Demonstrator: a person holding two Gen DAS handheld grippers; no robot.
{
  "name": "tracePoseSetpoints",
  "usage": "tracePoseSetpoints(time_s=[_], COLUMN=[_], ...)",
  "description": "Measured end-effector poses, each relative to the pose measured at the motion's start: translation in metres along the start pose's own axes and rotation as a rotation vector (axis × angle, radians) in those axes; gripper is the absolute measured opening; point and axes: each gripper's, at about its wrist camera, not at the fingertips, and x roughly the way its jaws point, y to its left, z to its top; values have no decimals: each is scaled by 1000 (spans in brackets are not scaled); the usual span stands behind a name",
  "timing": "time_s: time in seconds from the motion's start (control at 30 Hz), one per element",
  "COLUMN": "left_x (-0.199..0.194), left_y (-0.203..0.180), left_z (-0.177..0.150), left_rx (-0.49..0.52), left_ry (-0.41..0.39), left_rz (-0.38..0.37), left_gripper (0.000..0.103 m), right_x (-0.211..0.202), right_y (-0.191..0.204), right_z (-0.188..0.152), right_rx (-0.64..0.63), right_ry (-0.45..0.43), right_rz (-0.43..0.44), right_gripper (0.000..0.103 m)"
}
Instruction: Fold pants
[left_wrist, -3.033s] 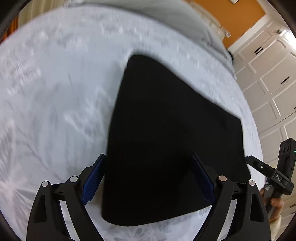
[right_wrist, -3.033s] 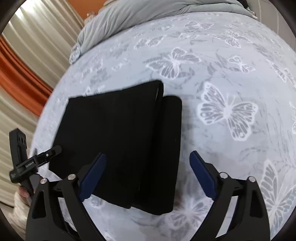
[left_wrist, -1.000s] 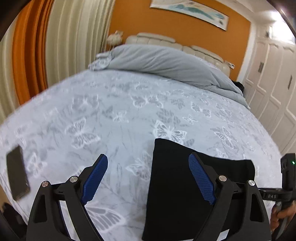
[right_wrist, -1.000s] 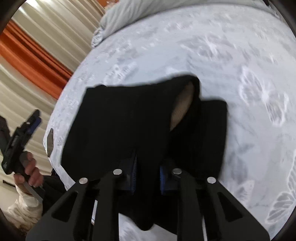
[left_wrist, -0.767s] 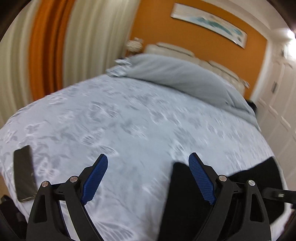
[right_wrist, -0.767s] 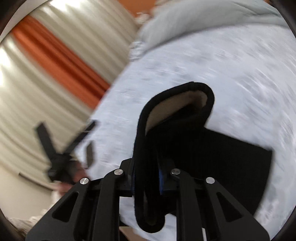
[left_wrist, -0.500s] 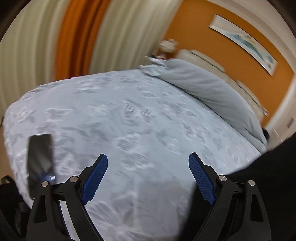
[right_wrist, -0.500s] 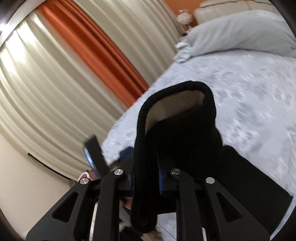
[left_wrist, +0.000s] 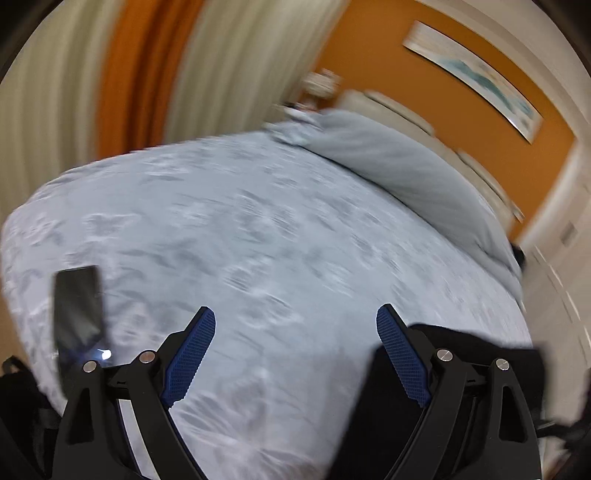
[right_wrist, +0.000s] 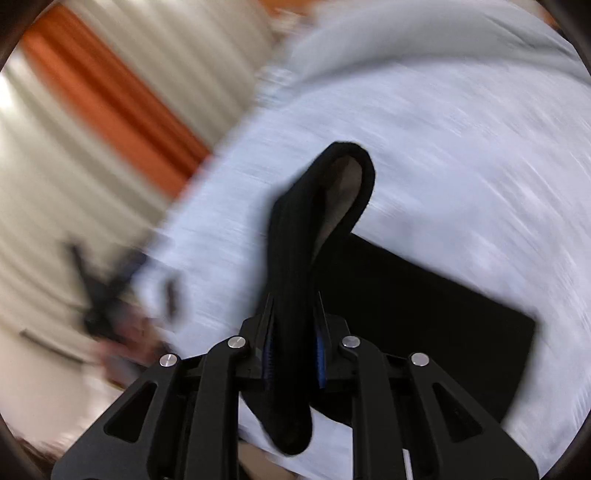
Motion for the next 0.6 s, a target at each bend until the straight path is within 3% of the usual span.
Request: tracePoseSetpoints(time_s=[0.03,0.07,0.13,0.23,0.33,0.43,0.47,0.5,0.6], left_x=[3,9,20,40,56,66,68,71,73], left_y=[-12,-27,-50,-82,-111,-128,-132,-134,-142], left_z=[-6,-14,-30,-53,-70,-78,-80,-82,-84], left_rx=[28,60,98,148,215,237,239,239,240], left_ry=[19,45,102,188,213,230,238,246,265], left_rz=[-19,-41,-81,-127,-119,-126,-131,-135,-162], left_gripper=[87,87,87,87,87,87,87,87,87], right_x=[15,26,21,16,28,36,37,41,6], right_y=[-31,-64,-83,-71,-72,-71,-67,-65,-48], right_z=[-16,-33,-40,-35,-32,-27,-27,-24,-20], right_rx=[60,146,217,150,155,176,169,167,115], right_ry=[46,53,-3,-28,-12,-12,-7,-5,-82], right_rz=[-50,-12,133,127,124,155,168,183,197], right_gripper=[17,18,18,20,33,34,30,16,15])
